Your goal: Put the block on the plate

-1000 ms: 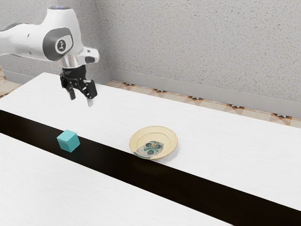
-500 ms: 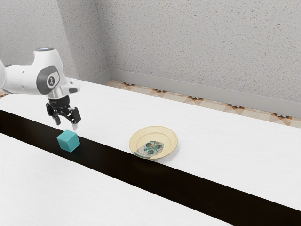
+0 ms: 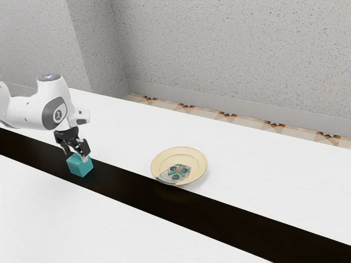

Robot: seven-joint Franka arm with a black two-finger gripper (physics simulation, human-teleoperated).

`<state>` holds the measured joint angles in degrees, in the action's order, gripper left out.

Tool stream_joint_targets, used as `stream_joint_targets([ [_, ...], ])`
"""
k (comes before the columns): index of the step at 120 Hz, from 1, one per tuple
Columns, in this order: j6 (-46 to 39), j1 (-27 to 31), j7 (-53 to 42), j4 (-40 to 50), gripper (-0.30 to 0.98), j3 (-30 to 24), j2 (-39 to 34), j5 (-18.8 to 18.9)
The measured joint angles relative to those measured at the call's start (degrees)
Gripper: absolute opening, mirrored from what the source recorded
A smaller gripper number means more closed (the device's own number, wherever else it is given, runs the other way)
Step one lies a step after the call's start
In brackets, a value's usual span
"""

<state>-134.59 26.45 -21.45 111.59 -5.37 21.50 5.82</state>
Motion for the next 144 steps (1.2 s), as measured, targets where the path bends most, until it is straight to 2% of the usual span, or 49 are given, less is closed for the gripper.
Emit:
stream_joint_targets([
  [37, -1.81, 0.54, -1.76, 1.08, 0.68, -0.25, 2.31, -0.2],
  [74, -2.98, 0.56, -2.4, 0.83, 0.45, -0.34, 2.38, -0.73],
  [113, -2.99, 0.66, -1.47, 0.85, 0.33, -0.66, 0.9, -0.2],
  [125, -2.88, -1.29, -1.07, 0.93, 0.32, -0.96, -1.26, -0.03],
  [144, -2.84, -9.13, -0.49, 0.66, 0.31, -1.02, -3.94, -0.41],
])
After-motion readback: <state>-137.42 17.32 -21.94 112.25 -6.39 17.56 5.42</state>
